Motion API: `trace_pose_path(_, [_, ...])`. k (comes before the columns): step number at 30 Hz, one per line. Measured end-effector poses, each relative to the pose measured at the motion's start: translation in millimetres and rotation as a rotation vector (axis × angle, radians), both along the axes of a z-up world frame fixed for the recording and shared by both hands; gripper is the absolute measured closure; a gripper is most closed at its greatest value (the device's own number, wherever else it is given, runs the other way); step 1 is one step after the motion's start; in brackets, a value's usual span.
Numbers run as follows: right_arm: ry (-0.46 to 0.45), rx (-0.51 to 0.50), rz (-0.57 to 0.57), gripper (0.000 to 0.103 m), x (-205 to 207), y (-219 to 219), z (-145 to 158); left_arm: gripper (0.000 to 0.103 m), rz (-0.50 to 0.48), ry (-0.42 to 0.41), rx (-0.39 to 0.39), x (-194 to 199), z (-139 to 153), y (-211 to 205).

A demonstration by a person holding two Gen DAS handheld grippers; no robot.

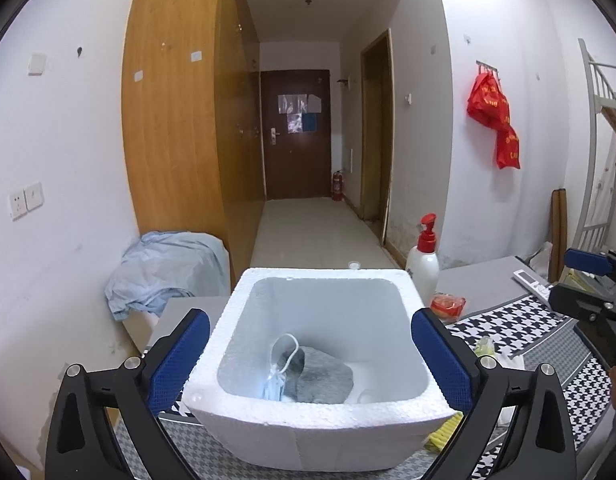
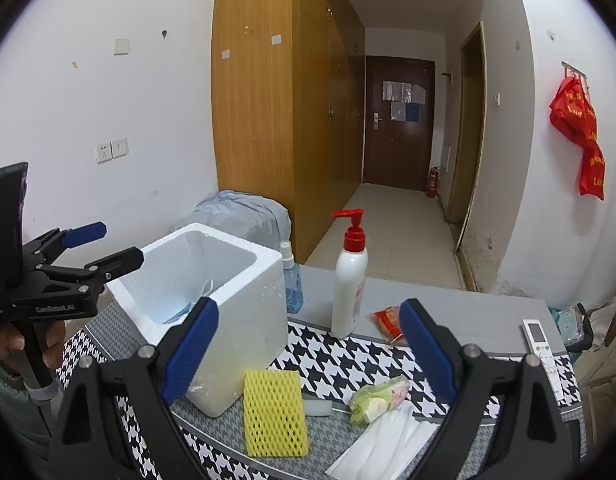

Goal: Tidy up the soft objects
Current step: 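Withdraw both tools from the box back toward the remaining items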

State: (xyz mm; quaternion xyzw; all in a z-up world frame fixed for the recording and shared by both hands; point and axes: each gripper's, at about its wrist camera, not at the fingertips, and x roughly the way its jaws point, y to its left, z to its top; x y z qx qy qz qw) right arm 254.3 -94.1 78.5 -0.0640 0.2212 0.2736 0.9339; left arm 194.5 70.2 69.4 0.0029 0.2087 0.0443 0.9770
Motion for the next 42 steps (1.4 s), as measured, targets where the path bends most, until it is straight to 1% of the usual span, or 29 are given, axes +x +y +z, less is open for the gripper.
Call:
trace_pose_path(9, [0.002,0.014,-0.014,0.009,-11.7,-14.4,-0.5,0.001,-0.022,-0.041,0.007,-23.0,12.1,-21.1])
trace_pose_path(15, [-0.02,0.031,-0.019,0.009,-22.3,-26.5,5.3,0.001,-0.033,-0.064,0.018,-35.9,18.2,-37.4])
trace_pose_path(18, [-0.029,0.036,-0.022,0.009,-27.8,-31.5,8.2,0.001,-0.047,-0.068,0.01,-42.9,17.3,-42.7])
trace_pose_path(25, [-0.045,0.052,-0.03,0.009,-41.1,-40.4,10.5,0.001,-0.084,-0.084,0.024,-51.3,18.6,-57.9])
trace_pose_path(30, [-0.059,0.054,-0.057,0.009,-47.8,-50.5,9.1,0.001,-0.094,-0.092,0.004,-55.7,15.3,-61.8])
trace_pose_path(33, [-0.055,0.065,-0.076,0.009,-50.5,-55.9,7.2,0.001,-0.085,-0.103,0.005,-59.6,14.1,-66.1])
trace_pose_path(36, [-0.071,0.061,-0.095,0.009,-55.6,-58.8,4.5,0.001,-0.102,-0.119,0.01,-63.6,12.9,-70.7])
trace_pose_path(42, [-0.069,0.061,-0.116,0.009,-59.1,-63.7,-3.6,0.001,-0.112,-0.112,0.005,-62.8,3.8,-78.9])
